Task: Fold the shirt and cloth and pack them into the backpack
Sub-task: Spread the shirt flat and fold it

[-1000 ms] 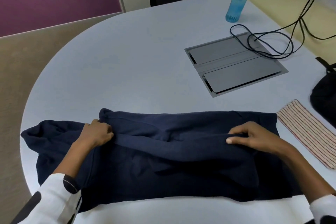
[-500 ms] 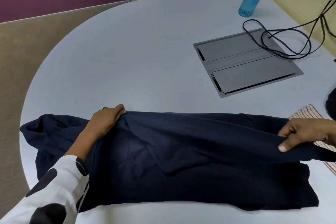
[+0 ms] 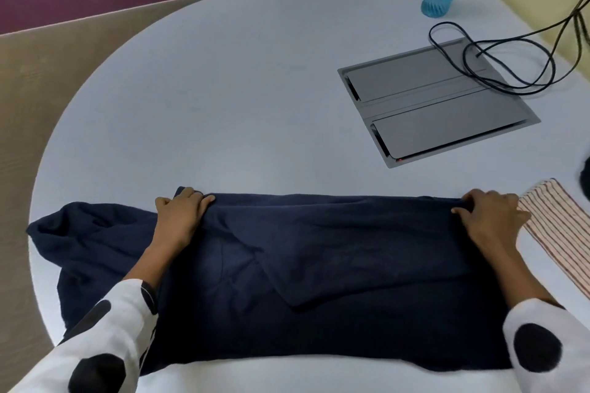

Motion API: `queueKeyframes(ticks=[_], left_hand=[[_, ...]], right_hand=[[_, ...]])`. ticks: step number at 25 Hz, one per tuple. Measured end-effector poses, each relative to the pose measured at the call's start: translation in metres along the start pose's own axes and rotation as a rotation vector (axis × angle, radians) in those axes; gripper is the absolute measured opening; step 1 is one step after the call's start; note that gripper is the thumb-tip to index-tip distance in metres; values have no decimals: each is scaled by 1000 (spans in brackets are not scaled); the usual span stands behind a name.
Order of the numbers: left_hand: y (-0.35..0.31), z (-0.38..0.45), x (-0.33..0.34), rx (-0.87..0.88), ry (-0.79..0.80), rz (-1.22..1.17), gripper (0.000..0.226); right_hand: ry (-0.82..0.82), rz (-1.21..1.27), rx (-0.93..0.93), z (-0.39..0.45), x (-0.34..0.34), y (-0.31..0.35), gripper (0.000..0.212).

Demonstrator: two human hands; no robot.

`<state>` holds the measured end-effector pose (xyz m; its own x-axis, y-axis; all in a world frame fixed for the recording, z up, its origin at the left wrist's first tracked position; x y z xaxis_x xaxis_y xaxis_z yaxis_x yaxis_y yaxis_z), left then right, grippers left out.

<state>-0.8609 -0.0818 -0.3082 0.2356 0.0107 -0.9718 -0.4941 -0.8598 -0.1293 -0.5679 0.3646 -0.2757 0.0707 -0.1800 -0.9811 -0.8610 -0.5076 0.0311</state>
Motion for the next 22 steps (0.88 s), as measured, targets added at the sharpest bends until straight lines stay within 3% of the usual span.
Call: queueKeyframes(ticks=[2, 3, 5, 8, 11, 13, 15, 18, 20, 22], left_hand=[[-3, -1, -3, -62, -39, -79, 34], [-4, -1, -4, -105, -58, -124, 38], [-4, 1, -6, -193, -71, -171, 50], [-6, 2, -10, -258, -62, -129, 61], [-6, 2, -18, -293, -55, -133, 65], [-4, 5, -23, -330, -64, -167, 67], [-1, 6, -27, -332, -84, -155, 65], [4, -4, -22, -246, -119, 9, 56], [9, -13, -12, -212, -103, 135, 60], [13, -20, -4, -282, -85, 128, 64]], right_hand=[[-211, 133, -163, -40, -2, 40, 24], [-231, 287, -291, -72, -2, 70, 22], [-78, 508, -549, -145, 7, 135, 32], [189, 311, -859, -239, 55, 196, 41], [266, 403, -842, -241, 71, 190, 44], [219, 522, -851, -233, 65, 175, 40], [156, 420, -989, -234, 49, 158, 40], [199, 109, -1277, -255, 40, 142, 42], [250, 3, -1294, -261, 60, 145, 42], [312, 58, -1221, -260, 80, 157, 43]])
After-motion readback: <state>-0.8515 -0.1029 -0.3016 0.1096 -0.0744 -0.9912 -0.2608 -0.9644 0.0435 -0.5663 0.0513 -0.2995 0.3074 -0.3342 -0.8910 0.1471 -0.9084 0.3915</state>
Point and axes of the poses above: each hand's wrist, its own z-axis towards the middle knuckle, its own x-axis out of the palm, y = z × x, the point moved 3 cm from there along z, towards the middle knuckle, and after that the axes turned 5 degrees about y, right-handed, at the moved point
